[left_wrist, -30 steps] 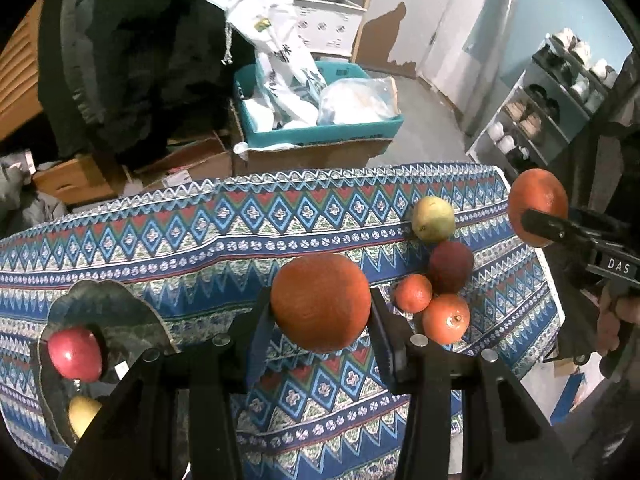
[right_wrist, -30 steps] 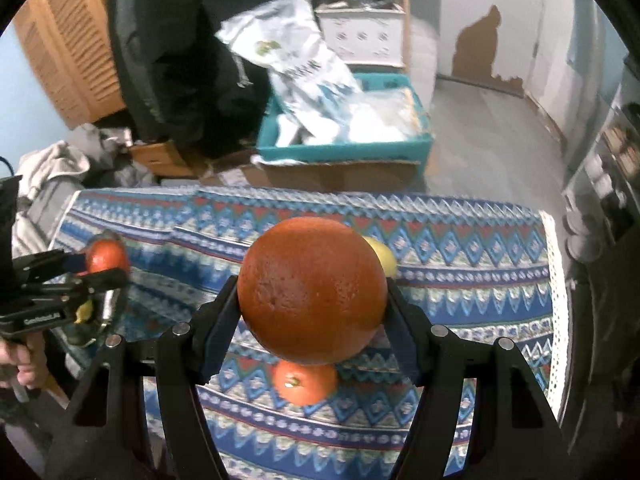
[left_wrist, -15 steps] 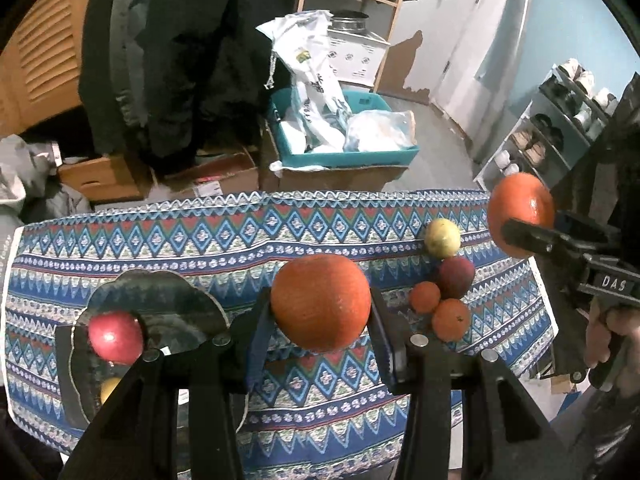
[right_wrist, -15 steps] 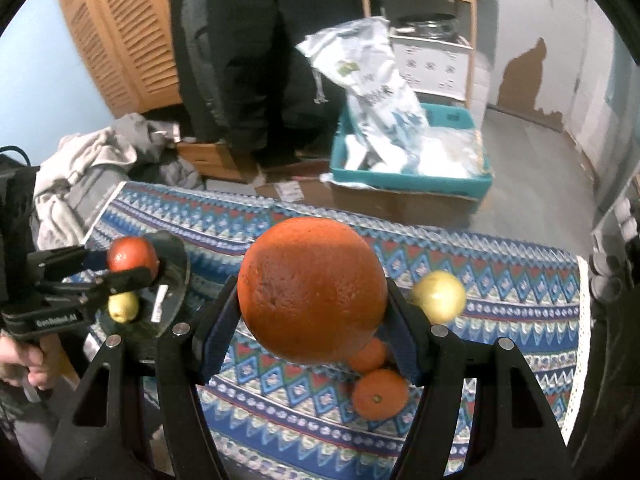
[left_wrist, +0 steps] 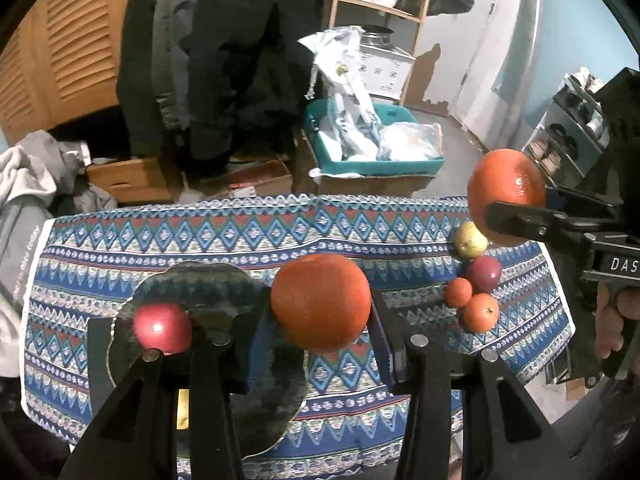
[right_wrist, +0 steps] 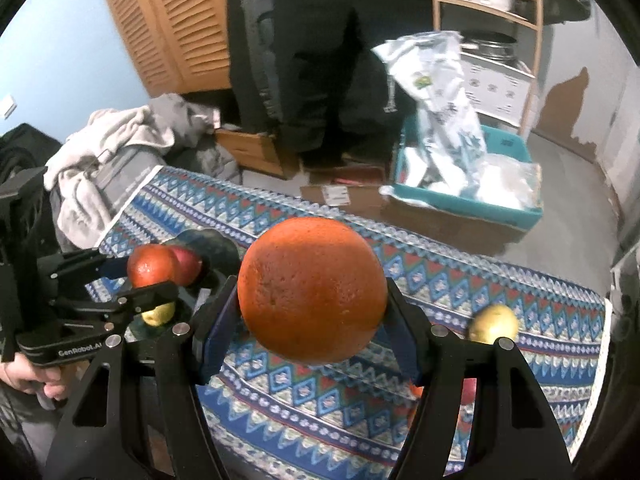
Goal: Organize fruits
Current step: 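Carry the left tool's fruit and the right tool's orange over the glass bowl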
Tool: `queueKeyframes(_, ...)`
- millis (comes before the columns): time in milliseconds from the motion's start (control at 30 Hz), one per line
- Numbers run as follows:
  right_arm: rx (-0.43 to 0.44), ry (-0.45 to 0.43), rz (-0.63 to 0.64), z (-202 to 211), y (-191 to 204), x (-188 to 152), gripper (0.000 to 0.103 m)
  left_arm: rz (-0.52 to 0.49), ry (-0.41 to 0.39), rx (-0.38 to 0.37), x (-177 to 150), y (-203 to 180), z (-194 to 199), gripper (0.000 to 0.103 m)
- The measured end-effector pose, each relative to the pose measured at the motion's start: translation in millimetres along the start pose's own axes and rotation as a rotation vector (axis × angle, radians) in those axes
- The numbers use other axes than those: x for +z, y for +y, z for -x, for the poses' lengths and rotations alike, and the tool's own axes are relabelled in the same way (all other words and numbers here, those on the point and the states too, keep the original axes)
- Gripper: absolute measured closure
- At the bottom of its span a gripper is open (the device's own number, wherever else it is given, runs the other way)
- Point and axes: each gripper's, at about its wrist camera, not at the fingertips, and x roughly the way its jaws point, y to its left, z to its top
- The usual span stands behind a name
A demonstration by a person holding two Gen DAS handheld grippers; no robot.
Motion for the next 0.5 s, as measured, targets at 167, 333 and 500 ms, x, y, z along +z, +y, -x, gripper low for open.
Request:
queueKeyframes(167, 0.031, 0.018, 0.02, -16.4, 21.1, 9.5, 0.035, 0.04, 0.001, 0.01, -2.3, 21.0, 2.8, 0.057)
queueKeyframes(333, 0.064, 0.043, 0.049, -34.6, 44.3, 17.3, 0.035, 0.082, 0.021, 0.026, -8.5, 46.2, -1.8, 0.057)
queueKeyframes(500, 0.087, 0.079, 0.071, -56.6, 66.4, 22.4, 0.035, 0.115, 0.045, 0.039, -17.4, 65.8, -5.5, 0.057)
